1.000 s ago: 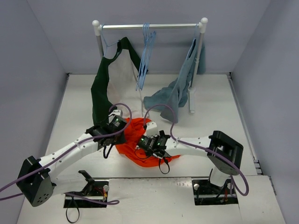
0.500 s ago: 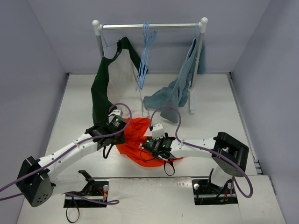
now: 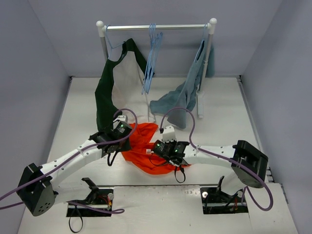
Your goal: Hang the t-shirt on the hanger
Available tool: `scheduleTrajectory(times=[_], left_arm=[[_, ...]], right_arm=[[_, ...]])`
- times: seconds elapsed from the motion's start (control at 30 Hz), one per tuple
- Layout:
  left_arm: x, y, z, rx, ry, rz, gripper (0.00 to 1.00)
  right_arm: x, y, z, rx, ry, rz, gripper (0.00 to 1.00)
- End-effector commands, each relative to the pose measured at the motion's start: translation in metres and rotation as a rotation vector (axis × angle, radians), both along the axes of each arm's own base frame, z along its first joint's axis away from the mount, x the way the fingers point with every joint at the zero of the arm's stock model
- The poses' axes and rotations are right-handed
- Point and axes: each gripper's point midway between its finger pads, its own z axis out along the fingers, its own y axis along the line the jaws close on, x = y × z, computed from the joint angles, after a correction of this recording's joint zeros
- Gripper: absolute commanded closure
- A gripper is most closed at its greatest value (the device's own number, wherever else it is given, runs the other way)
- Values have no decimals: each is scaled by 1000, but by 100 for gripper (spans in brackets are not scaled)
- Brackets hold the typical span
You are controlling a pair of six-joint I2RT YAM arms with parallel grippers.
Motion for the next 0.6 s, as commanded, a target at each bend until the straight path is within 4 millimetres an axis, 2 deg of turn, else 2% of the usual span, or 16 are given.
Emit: scheduleTrajectory(times=[0.0, 0.03, 0.2, 0.23, 0.33, 0.37, 0.43, 0.47, 0.5, 0.57], left_arm=[[18, -10, 37, -52, -108, -2, 100], [19, -10, 43, -49, -115, -6, 100], [33, -17, 109, -85, -232, -45, 100], [42, -21, 144, -119, -297, -48, 100], [52, -26, 220, -168, -413, -86, 100], [55, -28, 237, -174, -438, -93, 100], [62, -29, 288, -203, -533, -104, 100], [62, -26, 327, -226, -615, -106, 100], [63, -23, 354, -239, -672, -106, 100], [68, -22, 379, -231, -734, -112, 100]], right_arm=[[17, -1, 41, 32, -104, -24, 100], [21, -2, 52, 29, -132, -22, 100], [41, 4, 143, 80, -303, 29, 100], [47, 7, 184, 109, -371, 59, 100], [58, 8, 273, 124, -515, 119, 100], [61, 9, 315, 163, -576, 126, 100], [65, 7, 353, 124, -642, 164, 100], [65, 3, 390, 123, -703, 181, 100], [65, 0, 415, 122, -745, 192, 100], [67, 3, 439, 110, -783, 214, 100]])
